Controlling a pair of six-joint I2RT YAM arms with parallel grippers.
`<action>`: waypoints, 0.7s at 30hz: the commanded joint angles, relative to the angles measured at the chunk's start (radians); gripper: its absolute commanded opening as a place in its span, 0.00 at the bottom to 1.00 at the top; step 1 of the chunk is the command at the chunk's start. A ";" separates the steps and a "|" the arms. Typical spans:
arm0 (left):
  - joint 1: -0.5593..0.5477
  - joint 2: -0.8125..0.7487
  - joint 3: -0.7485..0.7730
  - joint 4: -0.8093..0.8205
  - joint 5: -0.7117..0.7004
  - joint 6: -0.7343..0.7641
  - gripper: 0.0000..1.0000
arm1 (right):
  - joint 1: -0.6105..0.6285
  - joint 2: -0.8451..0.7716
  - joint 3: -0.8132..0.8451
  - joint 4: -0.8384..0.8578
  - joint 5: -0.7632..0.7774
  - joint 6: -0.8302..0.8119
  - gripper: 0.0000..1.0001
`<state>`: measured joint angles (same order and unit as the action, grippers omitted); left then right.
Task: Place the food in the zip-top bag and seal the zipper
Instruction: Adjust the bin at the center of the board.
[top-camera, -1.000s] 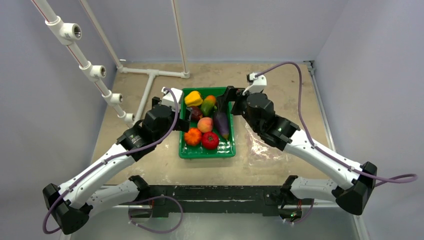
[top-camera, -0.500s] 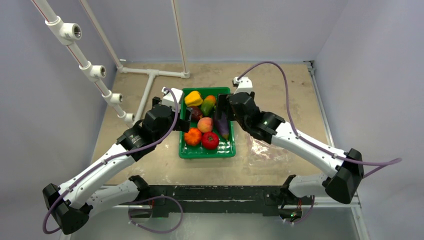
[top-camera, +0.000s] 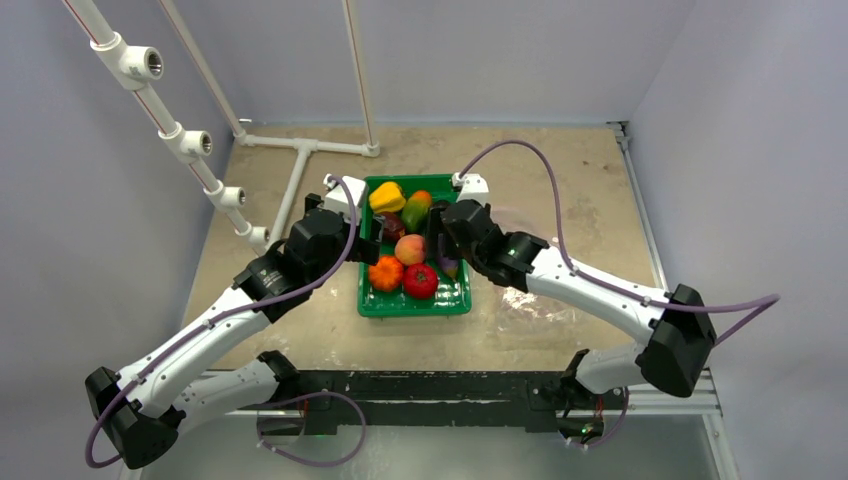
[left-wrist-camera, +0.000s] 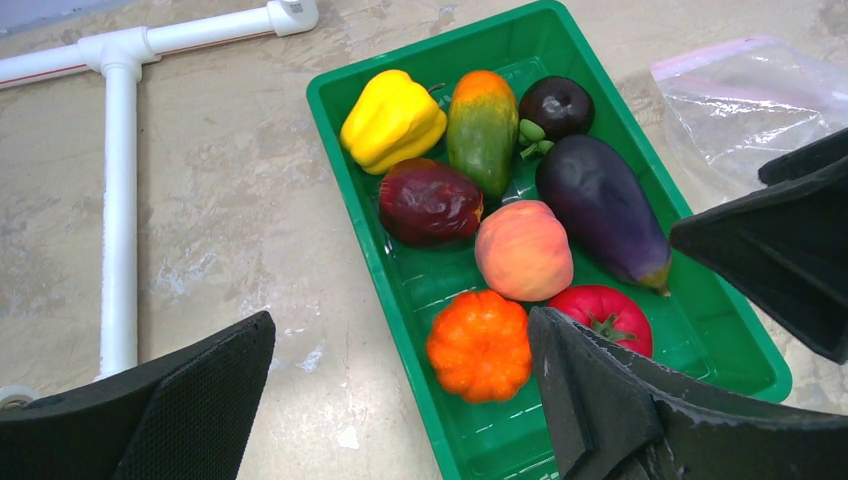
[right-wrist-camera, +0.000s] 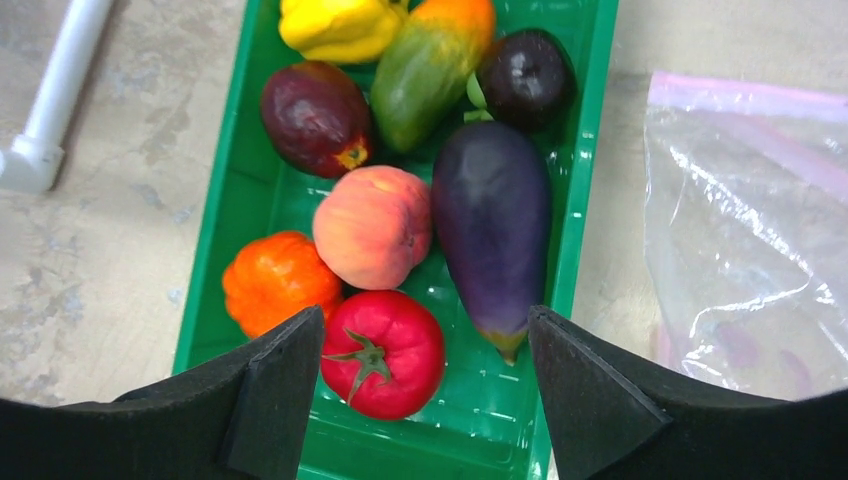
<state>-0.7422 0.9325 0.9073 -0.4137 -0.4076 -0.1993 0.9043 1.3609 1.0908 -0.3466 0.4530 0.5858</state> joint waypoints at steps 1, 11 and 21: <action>-0.004 -0.019 0.038 0.003 0.006 -0.015 0.96 | 0.002 0.019 -0.044 0.004 -0.015 0.072 0.75; -0.003 -0.020 0.038 0.003 0.009 -0.015 0.96 | -0.011 0.085 -0.100 0.016 -0.003 0.131 0.65; -0.003 -0.021 0.038 0.003 0.011 -0.015 0.96 | -0.093 0.087 -0.172 0.059 -0.001 0.137 0.57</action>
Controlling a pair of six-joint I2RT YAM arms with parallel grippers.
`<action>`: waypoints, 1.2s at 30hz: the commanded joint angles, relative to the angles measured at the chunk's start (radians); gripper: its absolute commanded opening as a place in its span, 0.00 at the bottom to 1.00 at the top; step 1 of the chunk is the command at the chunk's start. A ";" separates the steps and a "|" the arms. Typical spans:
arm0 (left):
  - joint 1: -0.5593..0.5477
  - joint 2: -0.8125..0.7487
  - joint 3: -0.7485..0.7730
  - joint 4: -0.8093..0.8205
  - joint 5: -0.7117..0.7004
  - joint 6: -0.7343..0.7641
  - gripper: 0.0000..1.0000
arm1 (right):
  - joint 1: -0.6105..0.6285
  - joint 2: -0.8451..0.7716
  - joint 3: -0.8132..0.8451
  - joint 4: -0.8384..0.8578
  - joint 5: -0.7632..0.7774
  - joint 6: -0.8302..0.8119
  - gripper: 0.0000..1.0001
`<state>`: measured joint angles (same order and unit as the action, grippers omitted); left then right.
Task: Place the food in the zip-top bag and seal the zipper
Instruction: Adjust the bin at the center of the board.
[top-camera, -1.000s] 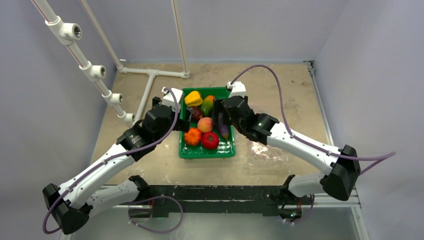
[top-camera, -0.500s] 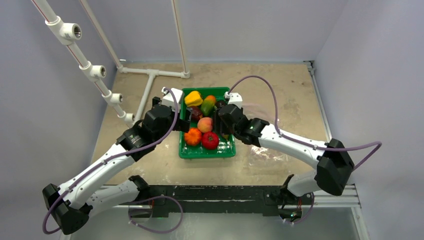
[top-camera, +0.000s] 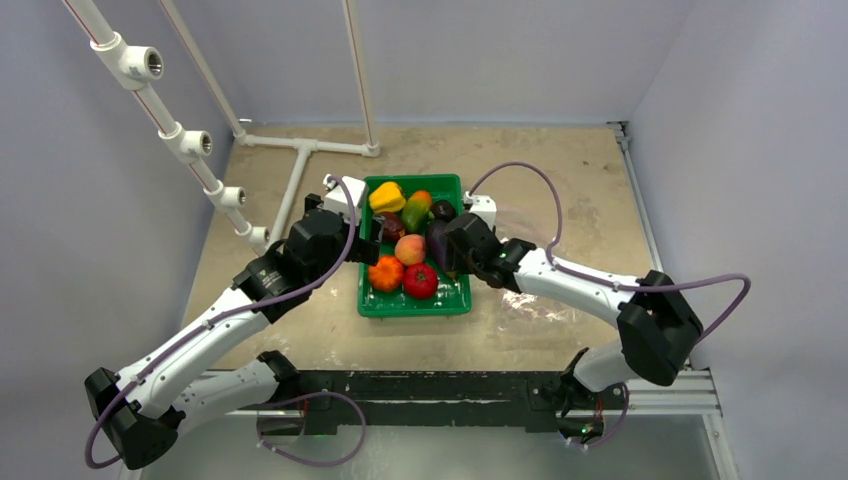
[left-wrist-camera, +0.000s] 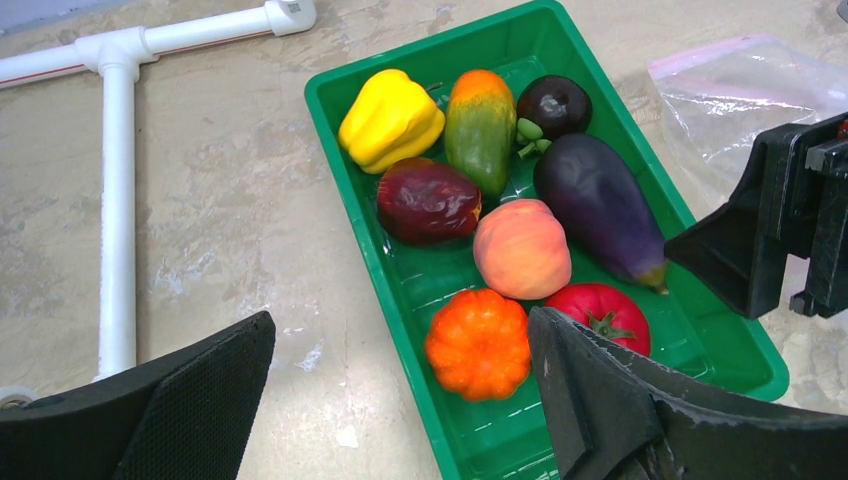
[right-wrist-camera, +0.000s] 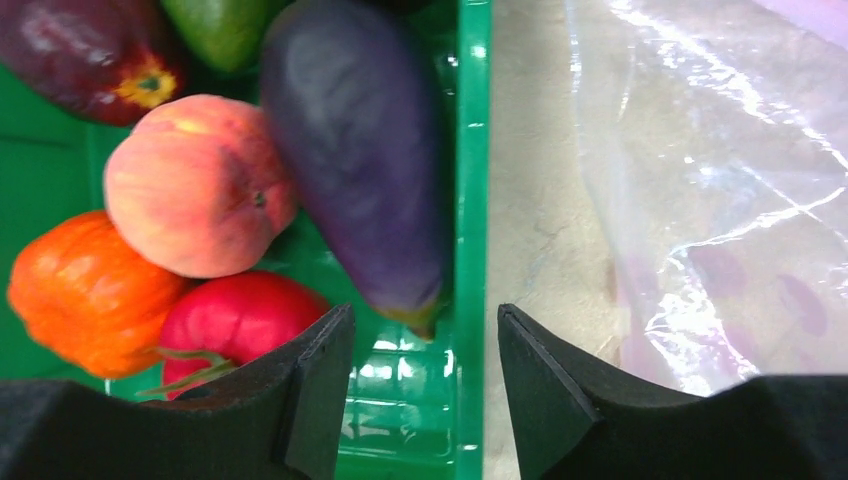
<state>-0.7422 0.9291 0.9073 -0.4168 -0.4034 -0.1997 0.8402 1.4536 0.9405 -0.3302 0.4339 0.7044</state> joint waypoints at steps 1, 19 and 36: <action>-0.003 -0.017 0.038 0.006 0.007 -0.015 0.96 | -0.035 -0.004 -0.026 0.050 0.016 0.017 0.56; -0.004 -0.015 0.036 0.006 0.008 -0.015 0.96 | -0.082 0.074 -0.056 0.114 0.016 0.001 0.38; -0.004 -0.023 0.039 0.006 0.021 -0.017 0.96 | -0.149 0.068 -0.009 0.047 0.117 0.048 0.39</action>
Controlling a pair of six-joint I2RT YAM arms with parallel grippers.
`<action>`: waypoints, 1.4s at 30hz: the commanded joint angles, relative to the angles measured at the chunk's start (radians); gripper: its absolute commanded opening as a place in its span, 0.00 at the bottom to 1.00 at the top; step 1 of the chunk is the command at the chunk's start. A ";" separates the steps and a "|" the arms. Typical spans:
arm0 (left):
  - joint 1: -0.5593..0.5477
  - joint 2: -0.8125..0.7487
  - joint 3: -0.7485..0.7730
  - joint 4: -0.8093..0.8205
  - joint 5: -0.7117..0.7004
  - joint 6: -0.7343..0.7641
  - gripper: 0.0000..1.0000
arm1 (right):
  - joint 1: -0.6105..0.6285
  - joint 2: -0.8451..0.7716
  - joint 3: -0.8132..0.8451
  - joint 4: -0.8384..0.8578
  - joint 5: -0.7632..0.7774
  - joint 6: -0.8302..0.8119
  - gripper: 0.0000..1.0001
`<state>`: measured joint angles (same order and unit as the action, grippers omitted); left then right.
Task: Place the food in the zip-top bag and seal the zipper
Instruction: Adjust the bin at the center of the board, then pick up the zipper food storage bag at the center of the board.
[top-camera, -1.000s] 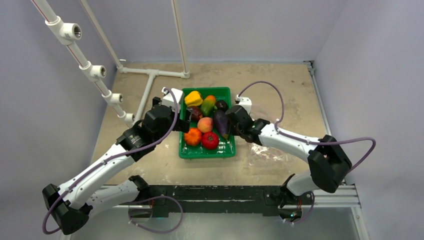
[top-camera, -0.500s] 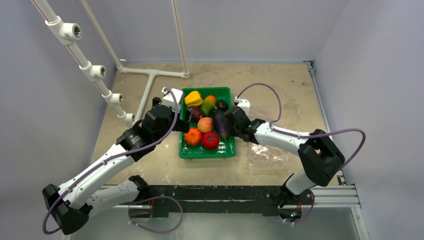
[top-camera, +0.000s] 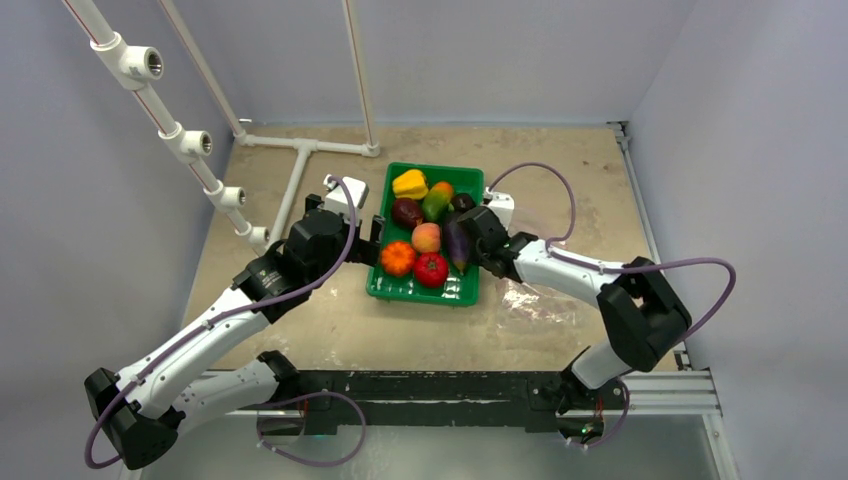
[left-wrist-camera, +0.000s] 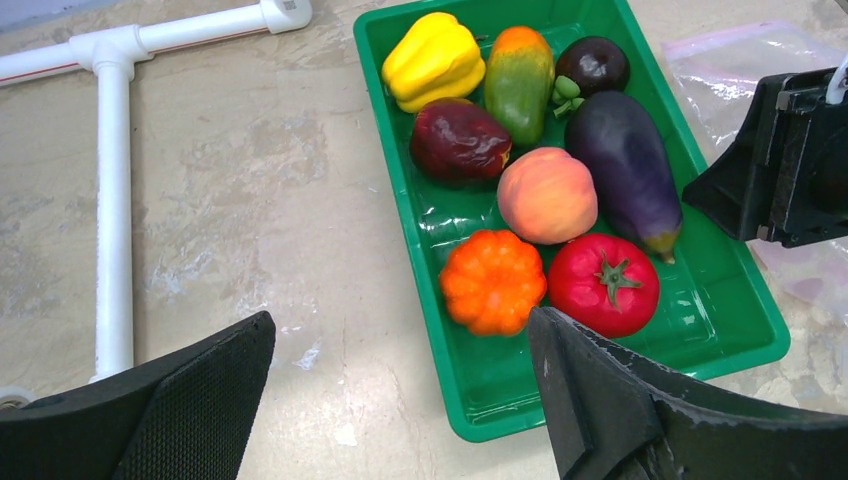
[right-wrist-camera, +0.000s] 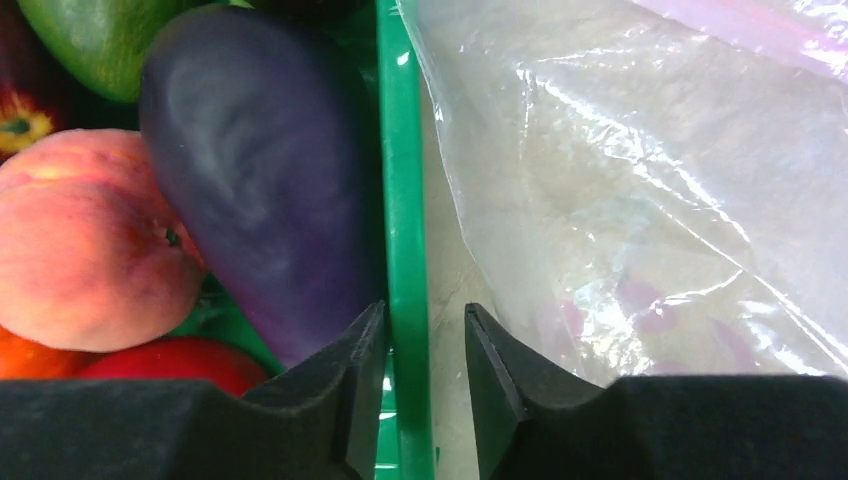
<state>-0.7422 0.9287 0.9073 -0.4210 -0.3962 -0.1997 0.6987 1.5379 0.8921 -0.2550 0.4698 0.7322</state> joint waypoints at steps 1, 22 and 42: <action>-0.004 -0.024 0.039 0.012 0.015 -0.017 0.96 | -0.006 -0.022 0.045 -0.029 0.082 0.014 0.42; -0.003 -0.021 0.040 0.011 0.022 -0.017 0.96 | 0.036 -0.132 0.322 -0.278 0.145 -0.061 0.80; -0.005 -0.030 0.033 0.010 0.028 -0.018 0.96 | -0.233 -0.247 0.156 -0.208 0.089 -0.088 0.99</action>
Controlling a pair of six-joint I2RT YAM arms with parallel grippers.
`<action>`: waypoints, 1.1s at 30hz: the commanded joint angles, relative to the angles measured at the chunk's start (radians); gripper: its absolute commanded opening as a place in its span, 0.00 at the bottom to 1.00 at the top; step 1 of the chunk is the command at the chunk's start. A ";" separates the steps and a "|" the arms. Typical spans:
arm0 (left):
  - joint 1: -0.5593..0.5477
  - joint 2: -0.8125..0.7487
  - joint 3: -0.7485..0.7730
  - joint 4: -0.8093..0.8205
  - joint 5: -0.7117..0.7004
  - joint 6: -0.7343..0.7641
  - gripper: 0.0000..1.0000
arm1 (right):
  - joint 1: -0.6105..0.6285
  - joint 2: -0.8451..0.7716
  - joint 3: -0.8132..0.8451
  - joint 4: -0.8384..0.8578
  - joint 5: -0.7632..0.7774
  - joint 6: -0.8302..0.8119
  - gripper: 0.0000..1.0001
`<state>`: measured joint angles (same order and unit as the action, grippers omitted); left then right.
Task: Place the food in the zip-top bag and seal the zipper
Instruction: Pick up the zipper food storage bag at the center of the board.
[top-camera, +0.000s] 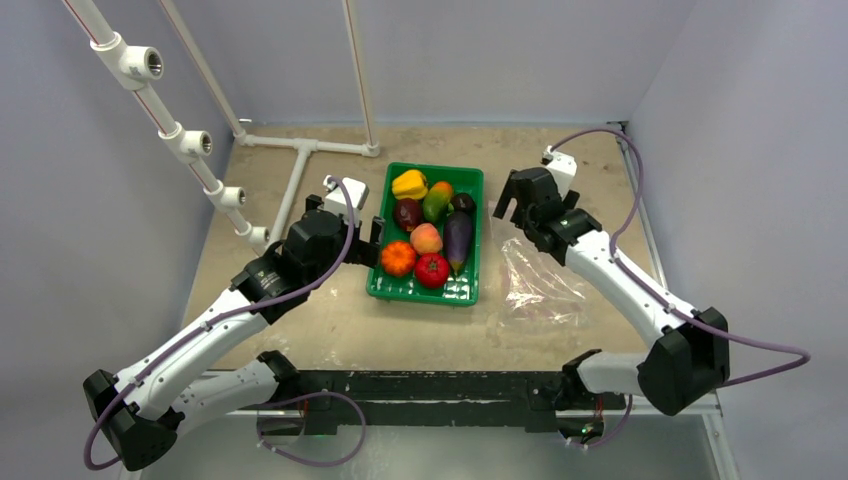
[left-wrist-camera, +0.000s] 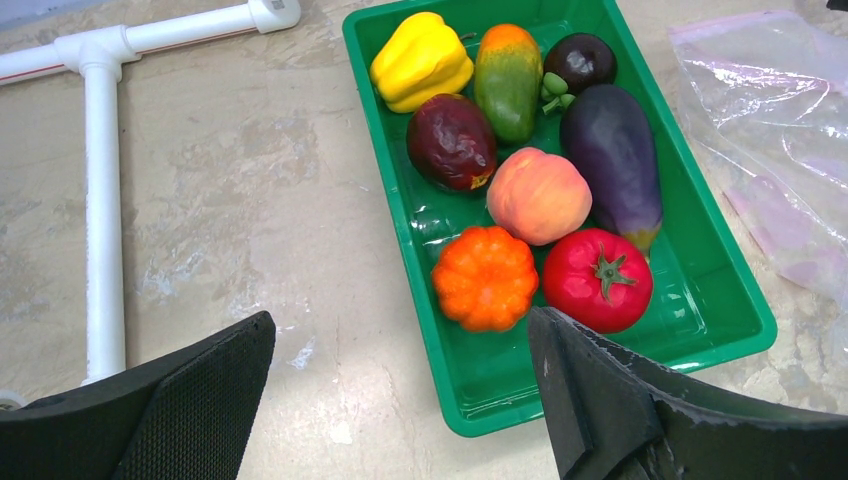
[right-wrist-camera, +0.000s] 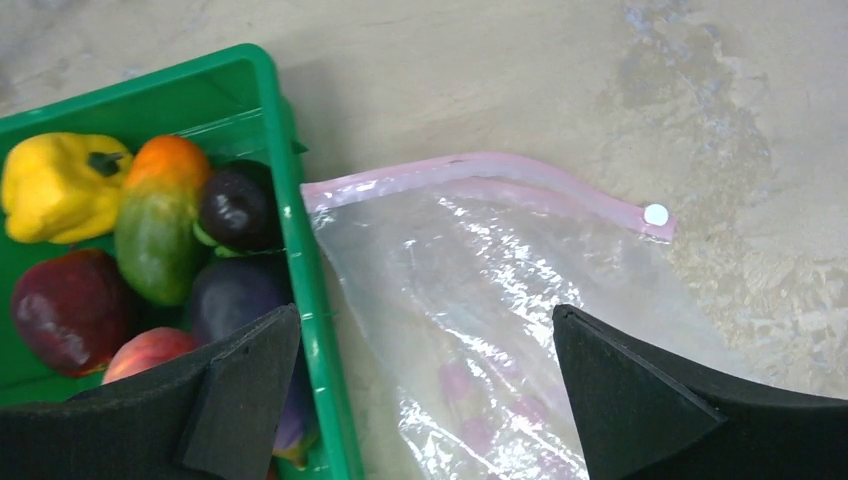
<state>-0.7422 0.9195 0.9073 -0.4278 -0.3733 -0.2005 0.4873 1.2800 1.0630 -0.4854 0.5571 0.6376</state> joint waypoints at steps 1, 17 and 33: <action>-0.005 -0.021 0.032 0.017 0.005 -0.017 0.96 | -0.025 0.016 -0.020 0.024 -0.004 0.015 0.99; -0.005 -0.022 0.033 0.017 0.016 -0.018 0.96 | -0.034 0.167 -0.111 0.123 -0.093 0.038 0.94; -0.004 -0.028 0.035 0.015 0.016 -0.017 0.96 | -0.033 0.213 -0.127 0.185 -0.167 0.010 0.04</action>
<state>-0.7422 0.9066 0.9073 -0.4282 -0.3664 -0.2008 0.4572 1.4860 0.9421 -0.3332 0.4122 0.6502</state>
